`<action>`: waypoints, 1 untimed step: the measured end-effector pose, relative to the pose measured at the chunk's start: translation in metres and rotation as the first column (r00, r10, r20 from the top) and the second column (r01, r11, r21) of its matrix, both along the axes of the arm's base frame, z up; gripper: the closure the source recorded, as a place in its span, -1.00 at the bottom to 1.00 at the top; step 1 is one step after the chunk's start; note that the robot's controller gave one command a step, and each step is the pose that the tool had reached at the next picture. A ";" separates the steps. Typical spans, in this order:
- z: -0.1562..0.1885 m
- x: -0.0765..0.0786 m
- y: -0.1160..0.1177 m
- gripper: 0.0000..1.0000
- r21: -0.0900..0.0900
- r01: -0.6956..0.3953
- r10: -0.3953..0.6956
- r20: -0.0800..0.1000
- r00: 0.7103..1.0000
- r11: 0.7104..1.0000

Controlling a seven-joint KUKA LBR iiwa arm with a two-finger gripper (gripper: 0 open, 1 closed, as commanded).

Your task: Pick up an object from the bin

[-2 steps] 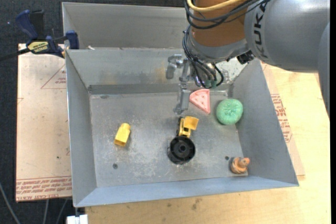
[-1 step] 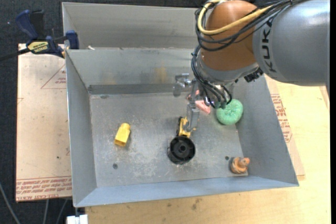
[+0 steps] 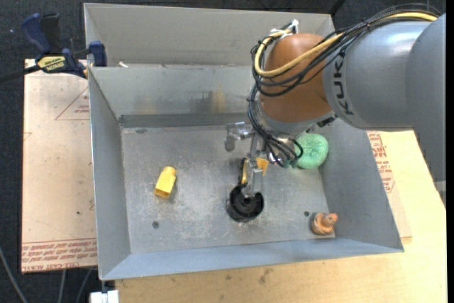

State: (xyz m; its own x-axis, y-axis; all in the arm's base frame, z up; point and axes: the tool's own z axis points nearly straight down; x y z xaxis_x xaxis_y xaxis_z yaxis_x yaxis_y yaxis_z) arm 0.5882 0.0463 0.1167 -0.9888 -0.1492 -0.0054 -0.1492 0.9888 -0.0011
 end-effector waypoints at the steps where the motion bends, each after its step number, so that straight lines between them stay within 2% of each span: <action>1: -0.035 -0.059 -0.014 -1.00 0.002 -0.238 0.238 -0.001 0.971 0.971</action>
Offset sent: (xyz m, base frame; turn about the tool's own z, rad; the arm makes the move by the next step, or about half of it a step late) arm -0.0573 -0.0479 -0.0467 -0.3314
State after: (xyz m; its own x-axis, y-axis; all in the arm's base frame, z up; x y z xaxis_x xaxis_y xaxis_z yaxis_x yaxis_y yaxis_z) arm 0.5292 0.0324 0.0817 -0.9250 -0.3798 -0.0046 -0.3799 0.9250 0.0010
